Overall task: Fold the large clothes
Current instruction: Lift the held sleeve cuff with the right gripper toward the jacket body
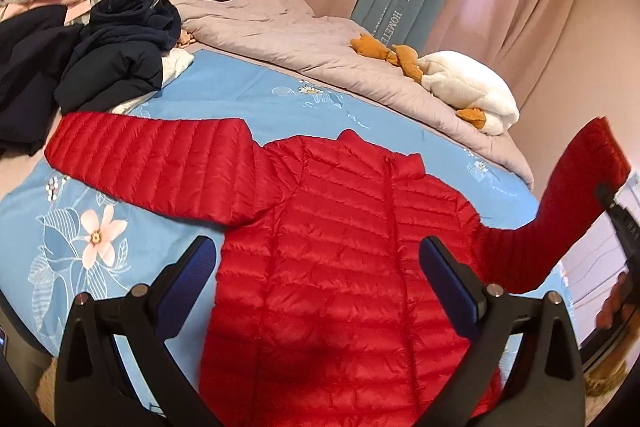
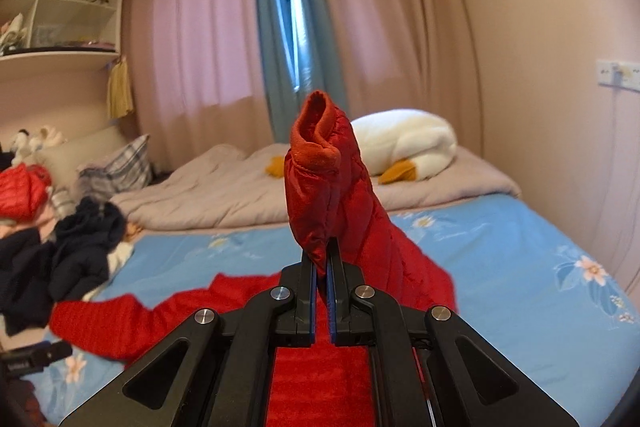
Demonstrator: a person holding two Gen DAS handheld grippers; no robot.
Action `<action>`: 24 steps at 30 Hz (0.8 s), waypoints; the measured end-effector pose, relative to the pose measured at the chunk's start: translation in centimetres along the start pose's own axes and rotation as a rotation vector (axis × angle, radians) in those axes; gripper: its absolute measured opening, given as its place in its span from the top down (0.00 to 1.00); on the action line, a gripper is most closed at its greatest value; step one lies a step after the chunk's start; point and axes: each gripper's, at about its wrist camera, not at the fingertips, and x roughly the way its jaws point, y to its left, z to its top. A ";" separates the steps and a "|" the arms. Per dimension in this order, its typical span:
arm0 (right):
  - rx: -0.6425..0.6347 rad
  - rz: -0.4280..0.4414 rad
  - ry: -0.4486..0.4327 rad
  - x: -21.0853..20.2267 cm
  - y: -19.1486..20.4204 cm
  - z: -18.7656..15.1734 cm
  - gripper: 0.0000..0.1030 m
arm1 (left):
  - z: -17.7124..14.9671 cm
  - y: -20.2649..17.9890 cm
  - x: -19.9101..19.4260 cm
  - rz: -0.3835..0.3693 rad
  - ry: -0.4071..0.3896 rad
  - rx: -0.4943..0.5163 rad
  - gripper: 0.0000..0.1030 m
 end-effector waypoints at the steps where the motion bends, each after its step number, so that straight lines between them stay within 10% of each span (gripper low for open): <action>1: -0.001 0.016 0.007 0.0 0.1 -0.1 0.95 | 0.0 0.0 -0.2 0.000 -0.002 -0.009 0.01; 24: -0.045 0.239 0.211 1.3 3.8 -3.3 0.95 | -1.3 -1.2 -2.0 0.070 -0.017 0.007 0.01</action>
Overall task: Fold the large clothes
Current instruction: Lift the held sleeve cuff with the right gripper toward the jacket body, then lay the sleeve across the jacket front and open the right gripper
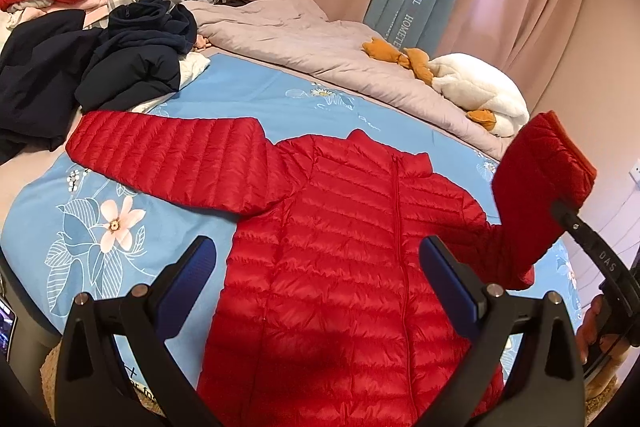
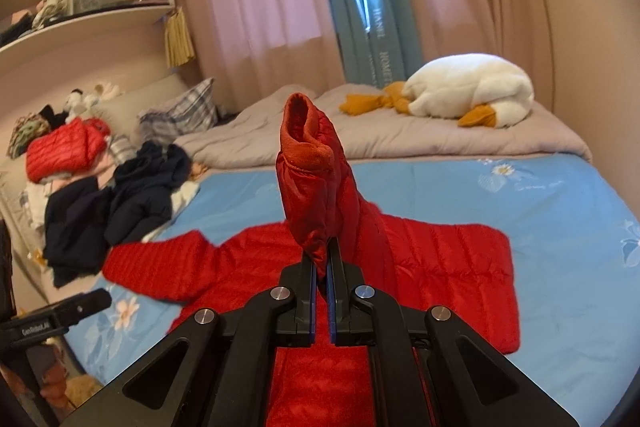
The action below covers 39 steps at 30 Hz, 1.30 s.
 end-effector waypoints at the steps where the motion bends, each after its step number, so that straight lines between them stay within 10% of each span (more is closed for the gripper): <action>1: -0.002 0.007 0.010 0.2 0.1 -0.1 0.95 | -0.1 0.0 0.0 0.002 -0.001 0.001 0.01; 39: -0.047 0.124 0.286 5.2 3.5 -4.3 0.95 | -1.0 1.5 0.4 0.051 0.019 -0.019 0.01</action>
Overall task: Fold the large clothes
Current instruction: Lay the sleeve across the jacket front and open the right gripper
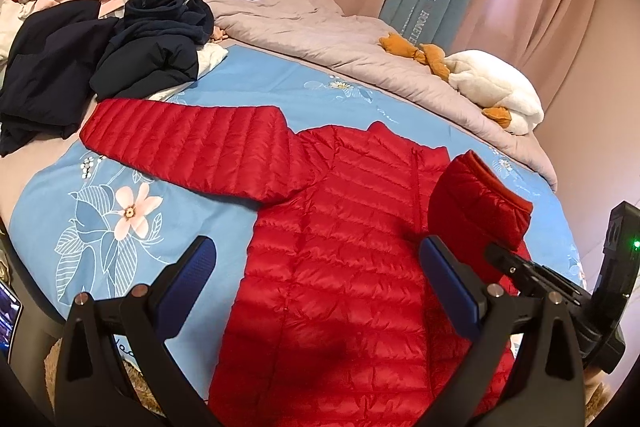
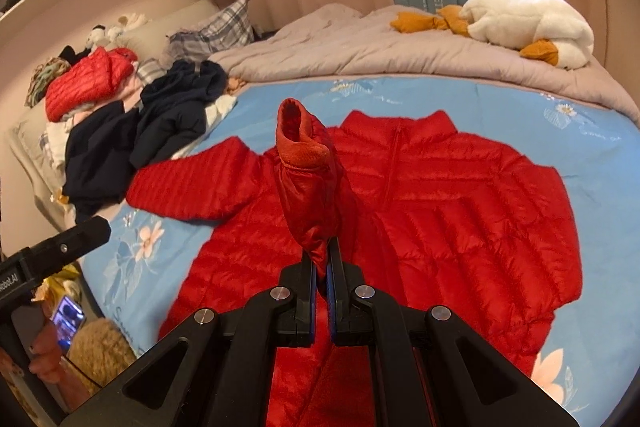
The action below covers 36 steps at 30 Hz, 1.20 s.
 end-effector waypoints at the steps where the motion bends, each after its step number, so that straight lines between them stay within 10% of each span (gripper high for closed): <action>1: -0.005 0.000 0.008 0.2 0.1 -0.1 0.95 | 0.0 0.0 0.0 0.000 0.002 -0.001 0.01; 36: -0.061 0.000 0.233 5.8 2.3 -3.0 0.95 | -0.3 1.6 0.4 0.043 0.017 -0.029 0.01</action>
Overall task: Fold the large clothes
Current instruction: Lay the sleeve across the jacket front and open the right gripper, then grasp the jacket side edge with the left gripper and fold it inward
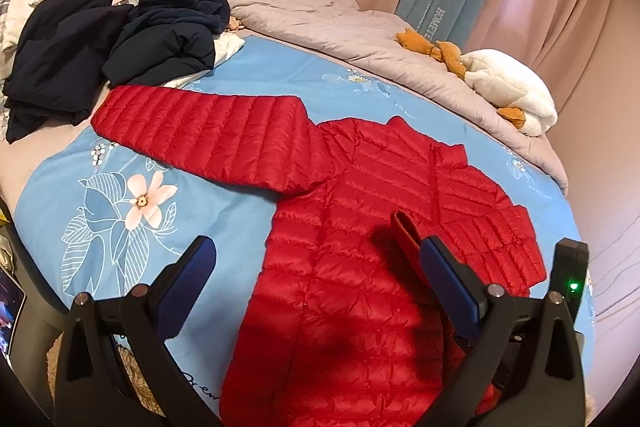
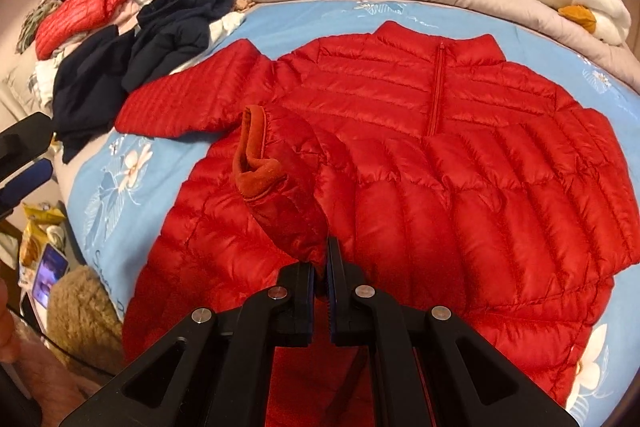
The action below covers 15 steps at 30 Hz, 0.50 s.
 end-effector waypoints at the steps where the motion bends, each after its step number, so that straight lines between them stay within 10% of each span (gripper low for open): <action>1: 0.000 -0.001 -0.002 -0.1 -0.1 0.0 0.95 | -0.1 0.0 0.1 0.007 -0.001 0.004 0.01; 7: 0.005 0.011 -0.021 -1.3 -0.3 0.4 0.91 | -0.3 -0.1 0.5 0.014 0.008 0.011 0.01; 11: 0.026 0.039 -0.066 -3.0 -0.6 0.7 0.53 | -0.4 -0.5 0.4 0.006 0.006 0.019 0.01; 15: 0.043 0.038 -0.127 -5.1 -1.3 1.2 0.51 | -0.5 -1.3 0.7 -0.002 0.013 0.037 0.01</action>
